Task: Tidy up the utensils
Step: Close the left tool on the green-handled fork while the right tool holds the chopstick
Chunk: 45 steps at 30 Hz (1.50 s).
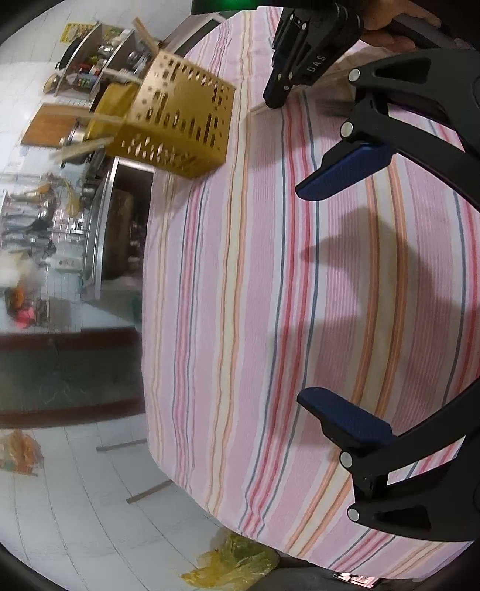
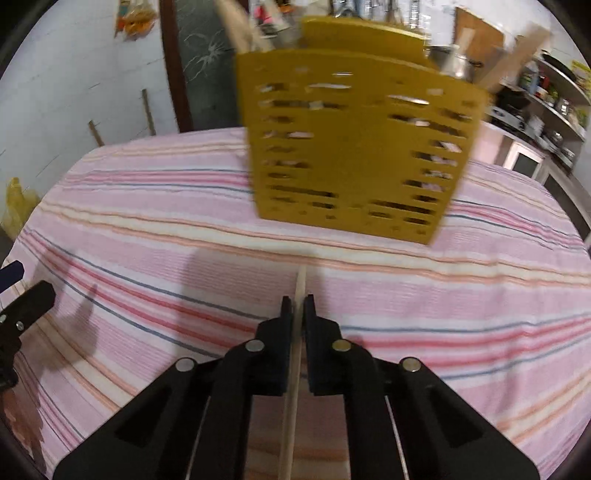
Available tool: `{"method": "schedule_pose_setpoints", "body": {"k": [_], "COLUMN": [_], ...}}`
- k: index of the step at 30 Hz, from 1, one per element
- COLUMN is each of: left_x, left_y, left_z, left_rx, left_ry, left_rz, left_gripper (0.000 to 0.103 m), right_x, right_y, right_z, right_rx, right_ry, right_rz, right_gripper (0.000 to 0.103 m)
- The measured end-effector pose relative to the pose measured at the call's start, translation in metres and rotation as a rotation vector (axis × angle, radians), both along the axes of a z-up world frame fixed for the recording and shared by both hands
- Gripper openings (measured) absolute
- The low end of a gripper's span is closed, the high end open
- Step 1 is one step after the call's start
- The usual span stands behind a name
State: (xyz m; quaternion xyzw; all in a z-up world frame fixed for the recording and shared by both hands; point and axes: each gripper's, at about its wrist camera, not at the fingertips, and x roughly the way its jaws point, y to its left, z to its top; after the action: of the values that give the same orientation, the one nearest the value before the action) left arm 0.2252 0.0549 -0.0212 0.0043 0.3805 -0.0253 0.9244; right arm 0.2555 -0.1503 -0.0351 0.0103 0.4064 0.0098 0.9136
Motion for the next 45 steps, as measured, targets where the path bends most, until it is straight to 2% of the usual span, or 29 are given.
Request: {"method": "schedule_pose_setpoints", "body": {"k": [5, 9, 15, 18, 20, 22, 24, 29, 31, 32, 34, 39, 45], "left_x": [-0.004, -0.008, -0.011, -0.008, -0.008, -0.007, -0.005, 0.000, 0.003, 0.003, 0.006, 0.010, 0.002], "left_y": [-0.033, -0.066, -0.105, -0.118, -0.124, -0.129, -0.135, -0.138, -0.141, -0.139, -0.139, -0.132, -0.114], "left_z": [-0.001, -0.010, -0.020, -0.024, -0.028, -0.033, -0.037, -0.036, -0.036, -0.034, -0.033, -0.030, -0.015], "left_rx": [-0.042, -0.023, 0.012, 0.034, 0.017, 0.003, 0.019, 0.009, 0.014, 0.013, 0.006, -0.020, -0.052], "left_ry": [0.036, 0.073, 0.120, 0.151, 0.178, 0.203, 0.199, 0.196, 0.198, 0.202, 0.210, 0.200, 0.145], "left_rz": [-0.058, -0.123, -0.195, -0.211, -0.223, -0.244, -0.244, -0.255, -0.266, -0.267, -0.270, -0.264, -0.220], "left_gripper": [0.098, 0.098, 0.097, 0.094, 0.085, 0.068, 0.065, 0.047, 0.033, 0.031, 0.020, 0.020, 0.020], "right_x": [-0.024, -0.037, -0.042, -0.049, -0.051, -0.051, -0.052, -0.050, -0.046, -0.044, -0.040, -0.038, -0.057], "right_y": [-0.052, -0.087, -0.104, -0.106, -0.102, -0.103, -0.105, -0.105, -0.103, -0.103, -0.102, -0.103, -0.097], "right_z": [0.006, 0.002, -0.013, -0.015, -0.017, -0.015, -0.013, -0.013, -0.012, -0.012, -0.010, -0.007, 0.011], "right_rx": [0.021, 0.031, 0.085, 0.068, 0.051, 0.053, 0.060, 0.046, 0.034, 0.029, 0.028, 0.036, 0.070], "right_ry": [0.002, 0.013, 0.023, 0.016, 0.007, 0.005, 0.005, 0.017, 0.031, 0.042, 0.058, 0.055, -0.045], "right_rz": [-0.112, -0.162, -0.183, -0.183, -0.182, -0.181, -0.181, -0.181, -0.182, -0.184, -0.193, -0.204, -0.190], "right_gripper": [0.007, 0.007, 0.007, 0.007, 0.007, 0.007, 0.007, 0.008, 0.008, 0.008, 0.008, 0.007, 0.006]}}
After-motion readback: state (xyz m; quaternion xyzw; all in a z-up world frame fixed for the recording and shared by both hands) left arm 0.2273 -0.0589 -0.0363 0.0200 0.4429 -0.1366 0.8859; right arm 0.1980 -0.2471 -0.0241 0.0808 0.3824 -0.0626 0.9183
